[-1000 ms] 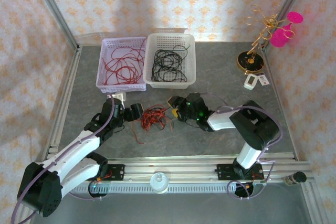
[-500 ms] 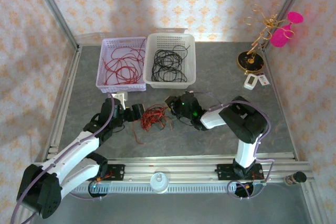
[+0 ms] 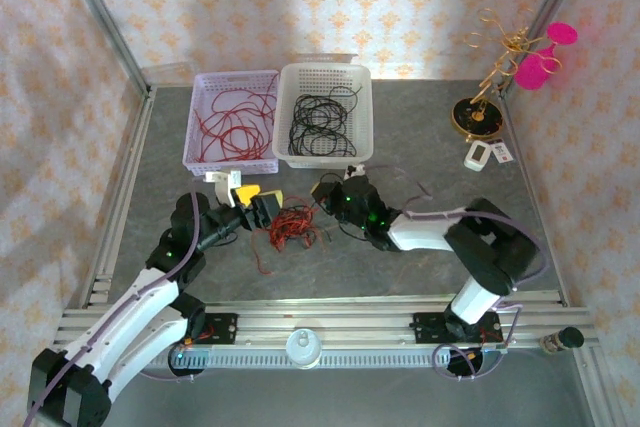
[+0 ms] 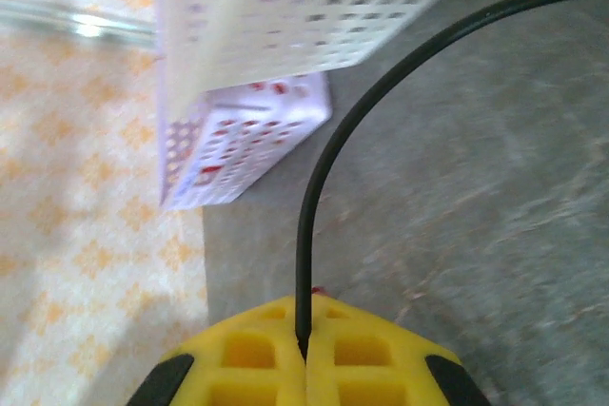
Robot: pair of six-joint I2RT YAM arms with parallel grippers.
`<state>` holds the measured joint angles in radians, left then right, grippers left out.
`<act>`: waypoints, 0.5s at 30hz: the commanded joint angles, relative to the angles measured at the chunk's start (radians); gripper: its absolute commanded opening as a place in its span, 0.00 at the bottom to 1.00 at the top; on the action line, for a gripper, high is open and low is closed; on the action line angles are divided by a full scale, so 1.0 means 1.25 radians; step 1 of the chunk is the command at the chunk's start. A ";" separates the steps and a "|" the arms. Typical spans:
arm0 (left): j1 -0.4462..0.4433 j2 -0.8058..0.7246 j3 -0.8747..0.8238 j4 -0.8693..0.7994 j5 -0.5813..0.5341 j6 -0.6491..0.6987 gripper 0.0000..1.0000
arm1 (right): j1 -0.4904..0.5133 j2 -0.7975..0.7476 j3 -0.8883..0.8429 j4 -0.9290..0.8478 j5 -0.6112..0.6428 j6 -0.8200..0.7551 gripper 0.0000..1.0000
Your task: Untangle the cables
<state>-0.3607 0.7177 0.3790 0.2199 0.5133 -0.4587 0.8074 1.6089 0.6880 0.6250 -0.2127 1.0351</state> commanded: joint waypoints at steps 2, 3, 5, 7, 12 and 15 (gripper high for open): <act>-0.013 0.033 0.022 0.098 0.119 0.010 0.83 | 0.014 -0.104 0.067 -0.120 0.008 -0.156 0.00; -0.013 0.044 0.024 0.118 0.140 0.014 0.81 | 0.014 -0.114 0.089 -0.142 -0.011 -0.175 0.00; -0.014 0.072 0.031 0.167 0.196 0.022 0.79 | 0.014 -0.118 0.132 -0.184 -0.054 -0.199 0.00; -0.017 0.103 0.037 0.223 0.243 0.026 0.78 | 0.014 -0.116 0.173 -0.213 -0.103 -0.213 0.00; -0.020 0.182 0.028 0.388 0.277 0.029 0.83 | 0.015 -0.121 0.248 -0.277 -0.149 -0.210 0.00; -0.020 0.215 0.022 0.452 0.255 0.041 0.83 | 0.015 -0.124 0.285 -0.303 -0.175 -0.213 0.00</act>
<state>-0.3737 0.9646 0.3866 0.5964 0.8013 -0.4412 0.8238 1.4807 0.9901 0.3096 -0.3733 0.7971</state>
